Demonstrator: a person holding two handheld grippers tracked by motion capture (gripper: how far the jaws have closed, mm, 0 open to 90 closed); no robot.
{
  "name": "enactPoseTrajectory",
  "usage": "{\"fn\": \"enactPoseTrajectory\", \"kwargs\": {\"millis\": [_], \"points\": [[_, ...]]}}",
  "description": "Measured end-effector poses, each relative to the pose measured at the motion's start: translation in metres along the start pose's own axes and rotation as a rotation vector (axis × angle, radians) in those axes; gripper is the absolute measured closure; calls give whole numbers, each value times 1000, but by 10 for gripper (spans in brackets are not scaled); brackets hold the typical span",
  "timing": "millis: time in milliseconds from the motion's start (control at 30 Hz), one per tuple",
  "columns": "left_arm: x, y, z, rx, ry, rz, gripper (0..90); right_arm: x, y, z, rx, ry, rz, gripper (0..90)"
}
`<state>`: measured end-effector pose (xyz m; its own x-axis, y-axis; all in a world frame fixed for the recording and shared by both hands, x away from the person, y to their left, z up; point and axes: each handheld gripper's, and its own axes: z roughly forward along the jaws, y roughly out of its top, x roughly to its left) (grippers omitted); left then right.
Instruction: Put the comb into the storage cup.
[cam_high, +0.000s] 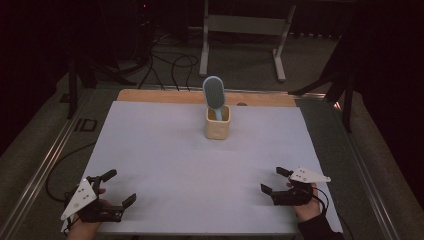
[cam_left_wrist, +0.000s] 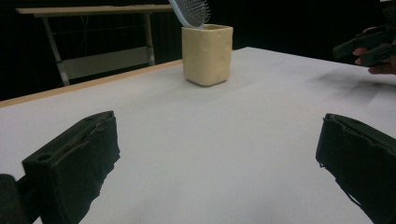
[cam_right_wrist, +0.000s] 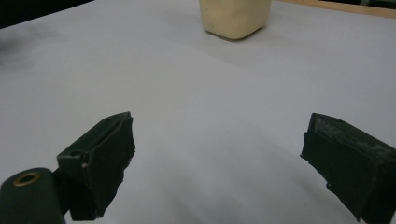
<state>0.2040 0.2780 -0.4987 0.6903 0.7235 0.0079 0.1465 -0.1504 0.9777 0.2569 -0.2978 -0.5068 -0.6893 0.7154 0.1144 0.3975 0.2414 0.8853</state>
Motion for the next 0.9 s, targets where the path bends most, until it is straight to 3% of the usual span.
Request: {"fn": "enactPoseTrajectory", "kwargs": {"millis": [233,433,667,900], "points": [[0,0,0,0,-1,1,0,-4,-3,3,10,-22,21,86],[0,0,1,4,-7,5,0,-6,-6,9,15,-3,-2,87],[-1,0,0,5,-3,8,0,-10,-6,8,9,4,23,87],[-1,0,1,8,-2,10,0,-9,-5,8,9,0,17,87]]}}
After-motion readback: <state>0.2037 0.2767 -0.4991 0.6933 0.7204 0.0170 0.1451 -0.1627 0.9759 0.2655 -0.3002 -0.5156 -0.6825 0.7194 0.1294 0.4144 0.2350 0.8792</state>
